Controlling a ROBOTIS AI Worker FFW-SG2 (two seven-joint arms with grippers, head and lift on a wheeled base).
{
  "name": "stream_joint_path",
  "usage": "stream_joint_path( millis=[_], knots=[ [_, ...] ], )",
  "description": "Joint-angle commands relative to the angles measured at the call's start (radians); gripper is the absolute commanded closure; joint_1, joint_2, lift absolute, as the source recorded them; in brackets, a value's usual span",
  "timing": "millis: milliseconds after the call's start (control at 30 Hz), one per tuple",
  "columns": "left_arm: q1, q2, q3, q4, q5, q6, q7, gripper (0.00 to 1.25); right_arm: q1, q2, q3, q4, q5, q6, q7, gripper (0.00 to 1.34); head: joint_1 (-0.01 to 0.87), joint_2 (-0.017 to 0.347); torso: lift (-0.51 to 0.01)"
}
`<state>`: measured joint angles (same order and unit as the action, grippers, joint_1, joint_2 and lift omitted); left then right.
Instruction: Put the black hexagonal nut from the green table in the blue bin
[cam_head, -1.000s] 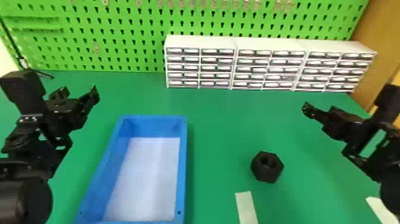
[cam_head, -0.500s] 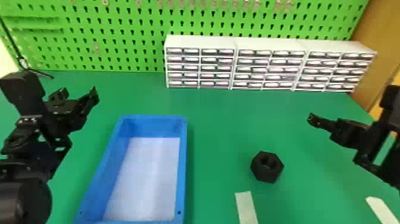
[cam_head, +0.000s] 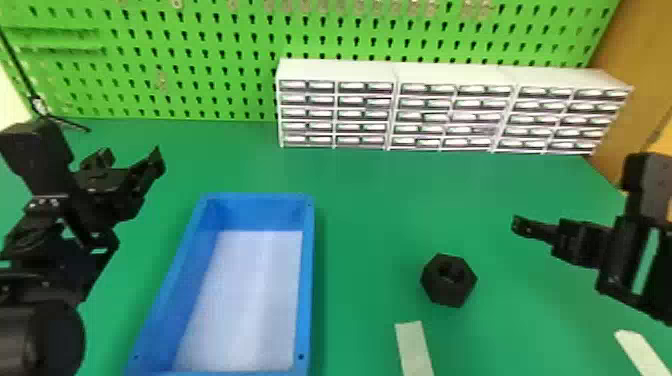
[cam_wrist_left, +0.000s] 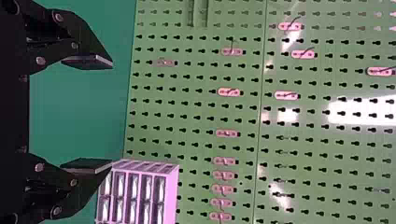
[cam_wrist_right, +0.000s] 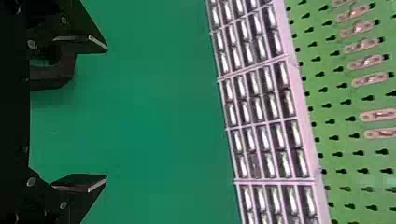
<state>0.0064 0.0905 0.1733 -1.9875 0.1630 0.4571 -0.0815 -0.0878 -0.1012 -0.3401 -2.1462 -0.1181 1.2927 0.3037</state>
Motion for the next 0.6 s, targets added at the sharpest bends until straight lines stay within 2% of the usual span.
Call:
stream_joint_path(
  millis=[0, 567],
  knots=[
    [0.001, 0.000, 0.000, 0.001, 0.001, 0.000, -0.001, 0.50, -0.003, 0.001, 0.018, -0.011, 0.015, 0.056, 0.000, 0.30, 0.692, 0.008, -0.097],
    [0.003, 0.000, 0.002, -0.001, 0.003, 0.000, -0.001, 0.50, -0.023, -0.002, 0.132, -0.023, 0.083, 0.223, 0.000, 0.30, 0.692, 0.008, -0.097]
  ],
)
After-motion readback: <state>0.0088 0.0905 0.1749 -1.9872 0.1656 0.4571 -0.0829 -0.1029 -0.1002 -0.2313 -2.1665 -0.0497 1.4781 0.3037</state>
